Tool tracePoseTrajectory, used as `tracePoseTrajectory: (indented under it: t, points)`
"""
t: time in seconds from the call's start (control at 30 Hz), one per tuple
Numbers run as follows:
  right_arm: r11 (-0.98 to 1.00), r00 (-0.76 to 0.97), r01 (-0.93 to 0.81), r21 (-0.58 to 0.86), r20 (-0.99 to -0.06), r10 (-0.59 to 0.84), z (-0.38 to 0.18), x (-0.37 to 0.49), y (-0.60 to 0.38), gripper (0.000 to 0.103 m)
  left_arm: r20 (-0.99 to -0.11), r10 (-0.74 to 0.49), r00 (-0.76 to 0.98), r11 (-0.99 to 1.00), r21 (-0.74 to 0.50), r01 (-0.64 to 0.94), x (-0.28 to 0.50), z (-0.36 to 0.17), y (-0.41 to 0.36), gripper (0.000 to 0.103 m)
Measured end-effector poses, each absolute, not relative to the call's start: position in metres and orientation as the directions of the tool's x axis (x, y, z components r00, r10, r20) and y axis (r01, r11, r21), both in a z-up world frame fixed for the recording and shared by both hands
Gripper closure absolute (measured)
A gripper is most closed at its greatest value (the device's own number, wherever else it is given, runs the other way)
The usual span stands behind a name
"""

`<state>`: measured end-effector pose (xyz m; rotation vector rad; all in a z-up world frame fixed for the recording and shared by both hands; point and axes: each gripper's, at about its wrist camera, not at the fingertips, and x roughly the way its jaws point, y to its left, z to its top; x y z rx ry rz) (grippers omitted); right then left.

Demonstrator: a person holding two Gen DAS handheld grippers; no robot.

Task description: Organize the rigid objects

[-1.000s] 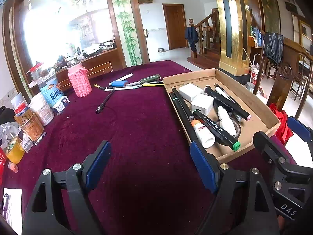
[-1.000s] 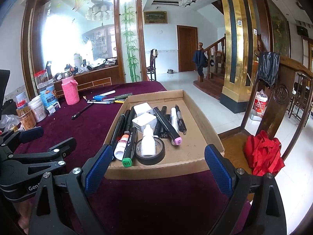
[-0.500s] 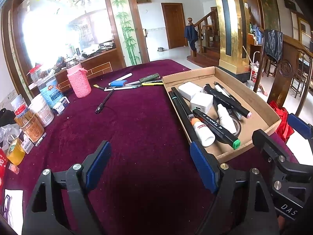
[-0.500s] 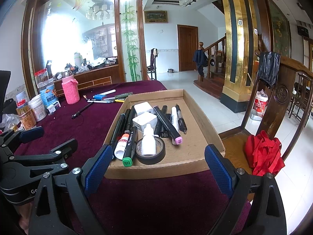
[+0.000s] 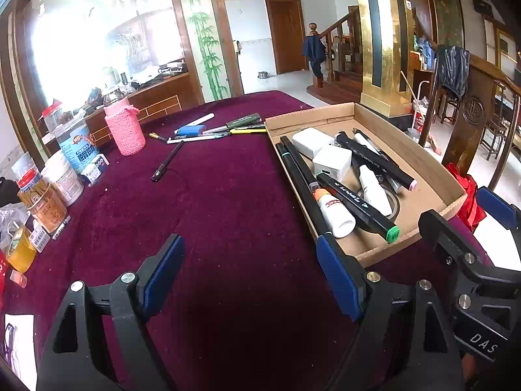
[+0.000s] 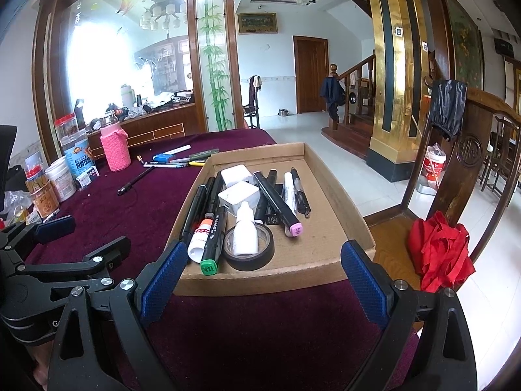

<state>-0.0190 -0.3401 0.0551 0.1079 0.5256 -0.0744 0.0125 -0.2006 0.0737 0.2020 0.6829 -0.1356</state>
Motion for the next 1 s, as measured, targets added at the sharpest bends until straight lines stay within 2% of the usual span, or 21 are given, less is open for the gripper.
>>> tracePoseTrajectory:
  t: [0.23,0.7,1.0]
  points:
    - [0.99,0.848,0.104,0.09,-0.529,-0.041,0.053,-0.015,-0.342,0.01,-0.647,-0.053,0.761,0.97,0.146,0.192,0.014,0.071,-0.202,0.02]
    - [0.991,0.812,0.113,0.066,-0.581,-0.053,0.048,-0.005,-0.34,0.01,-0.726,-0.101,0.68,0.97,0.08,0.229,0.031,0.056,-0.197,0.02]
    - [0.988,0.833,0.109,0.109,-0.552,-0.031,0.052,-0.017,-0.345,0.01,-0.698,-0.085,0.711,0.967,0.113,0.227,0.025,0.06,-0.199,0.02]
